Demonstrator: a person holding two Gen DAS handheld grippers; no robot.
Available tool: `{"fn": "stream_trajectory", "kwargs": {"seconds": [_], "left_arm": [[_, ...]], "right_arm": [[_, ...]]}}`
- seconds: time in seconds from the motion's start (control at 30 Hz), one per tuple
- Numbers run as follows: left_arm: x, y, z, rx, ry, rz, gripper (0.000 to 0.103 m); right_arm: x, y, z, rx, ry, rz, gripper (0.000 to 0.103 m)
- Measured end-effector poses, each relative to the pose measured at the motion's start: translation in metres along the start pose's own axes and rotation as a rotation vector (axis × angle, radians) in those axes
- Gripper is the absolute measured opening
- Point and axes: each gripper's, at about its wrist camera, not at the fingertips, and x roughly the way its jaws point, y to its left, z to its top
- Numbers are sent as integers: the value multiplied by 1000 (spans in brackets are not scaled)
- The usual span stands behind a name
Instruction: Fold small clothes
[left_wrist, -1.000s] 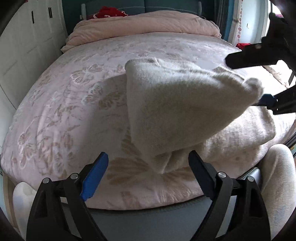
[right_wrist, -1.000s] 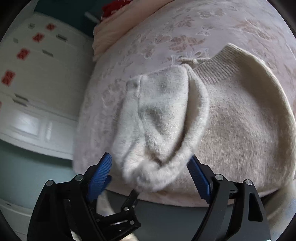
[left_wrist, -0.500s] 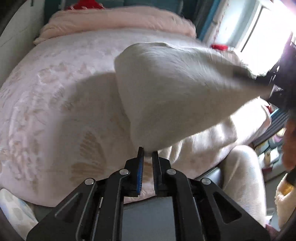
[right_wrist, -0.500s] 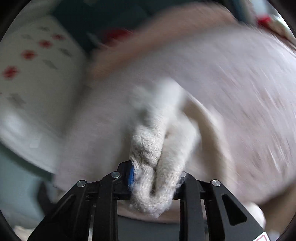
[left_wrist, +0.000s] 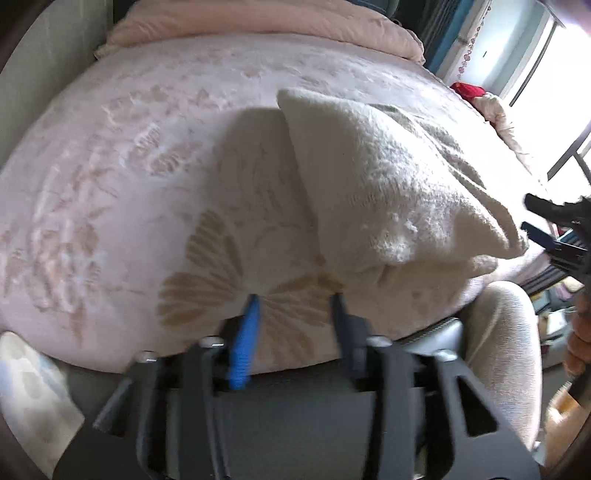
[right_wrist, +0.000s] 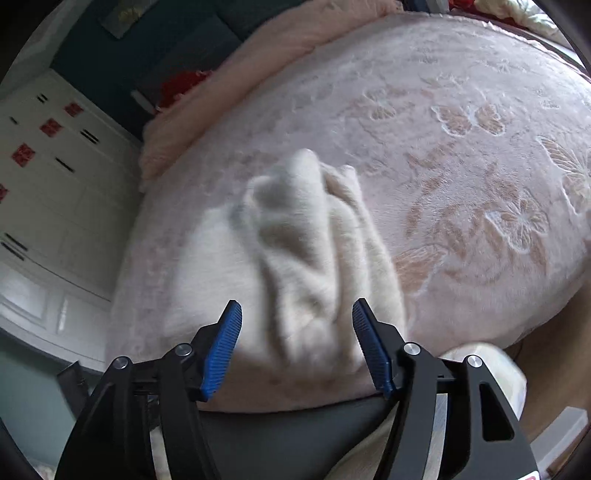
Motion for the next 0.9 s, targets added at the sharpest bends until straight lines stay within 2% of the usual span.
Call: {"fn": "stream_trajectory", "kwargs": {"seconds": [0.07,0.13,0.17,0.23,0.33,0.37,0.43,0.53,0.6,0.63,0.67,0.73,0.77,0.8,0.83,0.9], "left_arm": [[-12,3,2,-1,-32,28,48],[-24,11,5,-29,-79,58,54],[-29,14,7,-38,-93,67,55],[-40,24,11,-56,-128,99,55],[-57,38,15,-67,-164,153,56],[-63,44,16,-73,-172,158,56],[-75,58,14,-106,-189,165,60],[-88,76,8,-158,-211,168,62],[-93,84,5,-176,-220,178,62],[-96,89,4,-184,-232,182,62],[-98,90,3,-186,-238,181,62],[-98,91,5,-188,-240,177,62],[-96,91,7,-185,-235,170,62],[-94,89,8,-184,-230,168,62],[-90,87,11,-180,-216,162,62],[-85,82,14,-171,-200,141,63]], "right_arm": [[-5,25,-23,-92,18,59,62],[14,56,-52,-204,118,147,62],[26,67,-63,-255,158,163,62],[55,101,-90,-404,211,128,62],[83,134,-105,-545,187,90,62],[93,144,-106,-585,162,51,63],[106,147,-100,-594,124,13,63],[112,145,-80,-487,53,74,64],[115,148,-78,-411,44,133,49],[122,148,-76,-376,65,162,35],[133,150,-77,-318,126,227,24],[153,152,-90,-308,221,294,13],[170,155,-104,-349,305,283,9],[185,157,-119,-395,376,226,9],[185,156,-123,-404,378,211,8],[160,151,-117,-389,331,227,15]]}}
